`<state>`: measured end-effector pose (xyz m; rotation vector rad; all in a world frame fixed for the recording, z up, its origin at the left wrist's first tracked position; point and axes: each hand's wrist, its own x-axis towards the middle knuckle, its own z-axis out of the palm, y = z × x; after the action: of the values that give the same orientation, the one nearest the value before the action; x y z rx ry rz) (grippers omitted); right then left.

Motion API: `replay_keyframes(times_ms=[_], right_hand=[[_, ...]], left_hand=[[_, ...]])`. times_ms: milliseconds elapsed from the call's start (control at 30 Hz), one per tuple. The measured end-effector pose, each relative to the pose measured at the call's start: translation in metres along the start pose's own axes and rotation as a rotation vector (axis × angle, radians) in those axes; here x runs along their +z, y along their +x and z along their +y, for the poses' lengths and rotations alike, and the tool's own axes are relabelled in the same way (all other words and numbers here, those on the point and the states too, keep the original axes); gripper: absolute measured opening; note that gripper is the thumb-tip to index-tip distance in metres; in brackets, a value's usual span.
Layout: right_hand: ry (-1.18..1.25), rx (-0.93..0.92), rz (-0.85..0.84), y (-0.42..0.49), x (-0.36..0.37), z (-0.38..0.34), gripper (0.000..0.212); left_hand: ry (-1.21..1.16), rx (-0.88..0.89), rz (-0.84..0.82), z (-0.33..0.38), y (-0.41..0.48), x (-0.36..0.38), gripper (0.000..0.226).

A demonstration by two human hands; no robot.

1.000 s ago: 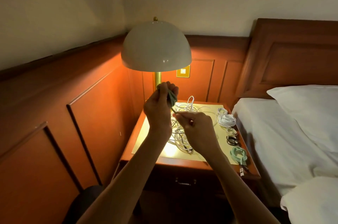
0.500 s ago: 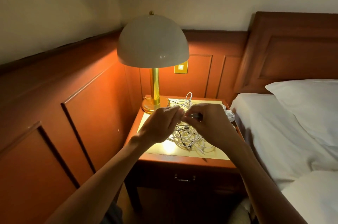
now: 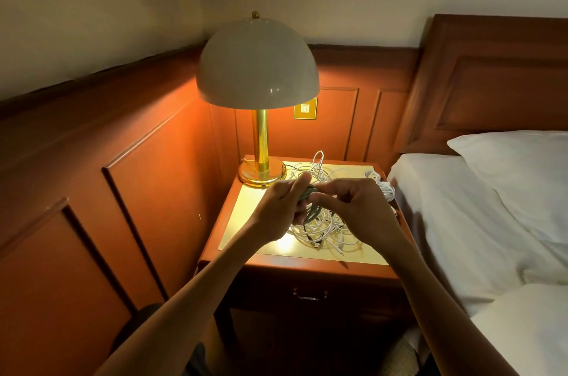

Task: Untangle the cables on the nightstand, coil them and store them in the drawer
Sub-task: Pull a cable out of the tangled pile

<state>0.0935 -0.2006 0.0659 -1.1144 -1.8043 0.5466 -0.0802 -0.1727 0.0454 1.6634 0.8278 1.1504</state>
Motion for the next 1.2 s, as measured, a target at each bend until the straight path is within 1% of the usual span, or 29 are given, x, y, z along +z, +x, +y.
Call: replay_keyframes(times_ms=[67,133,167,233,300,367,433,533,600,667,733,800,833,867,933,1033,1133,1200], right_hand=[[-0.030,0.003,0.048,-0.003,0.003,0.000,0.031],[-0.057,0.013,0.083,-0.005,0.007,-0.001,0.028],[-0.064,0.018,0.095,-0.006,0.009,-0.002,0.023],[-0.071,0.022,0.116,-0.006,0.012,-0.003,0.016],[-0.064,0.014,0.123,-0.006,0.013,-0.006,0.009],[-0.060,0.005,0.117,-0.005,0.012,-0.008,0.007],[-0.055,0.013,0.120,-0.005,0.011,-0.010,0.004],[-0.043,0.044,0.143,-0.005,0.012,-0.008,0.004],[-0.044,0.053,0.134,-0.006,0.015,-0.005,0.010],[-0.127,0.044,0.092,-0.006,0.014,-0.003,0.017],[-0.281,-0.046,0.030,-0.005,0.005,-0.004,0.018],[-0.416,-0.226,-0.090,-0.002,-0.007,-0.007,0.019],[-0.454,-0.314,-0.140,-0.001,-0.013,-0.008,0.018],[-0.459,-0.378,-0.154,0.001,-0.017,-0.009,0.017],[-0.390,-0.424,-0.083,0.002,-0.022,-0.009,0.023],[-0.249,-0.386,0.069,0.002,-0.019,-0.009,0.022],[-0.236,-0.365,0.176,0.005,-0.010,-0.006,0.020],[-0.211,-0.308,0.189,0.009,-0.005,-0.005,0.016]], left_hand=[[0.122,0.048,0.063,-0.003,0.000,0.001,0.049],[0.338,0.174,0.165,-0.007,-0.002,0.002,0.052],[0.410,0.245,0.216,-0.009,-0.003,0.003,0.051],[0.420,0.360,0.284,-0.010,-0.004,0.005,0.046],[0.424,0.447,0.303,-0.010,-0.005,0.005,0.041],[0.473,0.501,0.273,-0.009,-0.005,0.000,0.036],[0.551,0.530,0.224,-0.010,-0.005,-0.005,0.038],[0.672,0.524,0.203,-0.016,-0.005,-0.006,0.045],[0.729,0.501,0.223,-0.019,-0.006,-0.004,0.040],[0.735,0.475,0.199,-0.020,-0.008,-0.004,0.038],[0.730,0.452,0.111,-0.022,-0.011,-0.004,0.040],[0.702,0.444,-0.001,-0.024,-0.015,-0.005,0.044],[0.667,0.438,-0.040,-0.023,-0.017,-0.005,0.045],[0.625,0.432,-0.060,-0.019,-0.018,-0.005,0.044],[0.535,0.406,-0.060,-0.006,-0.020,-0.003,0.043],[0.445,0.363,-0.001,0.013,-0.019,-0.001,0.046],[0.417,0.308,0.106,0.025,-0.012,0.000,0.045],[0.486,0.325,0.181,0.027,-0.005,-0.001,0.045]])
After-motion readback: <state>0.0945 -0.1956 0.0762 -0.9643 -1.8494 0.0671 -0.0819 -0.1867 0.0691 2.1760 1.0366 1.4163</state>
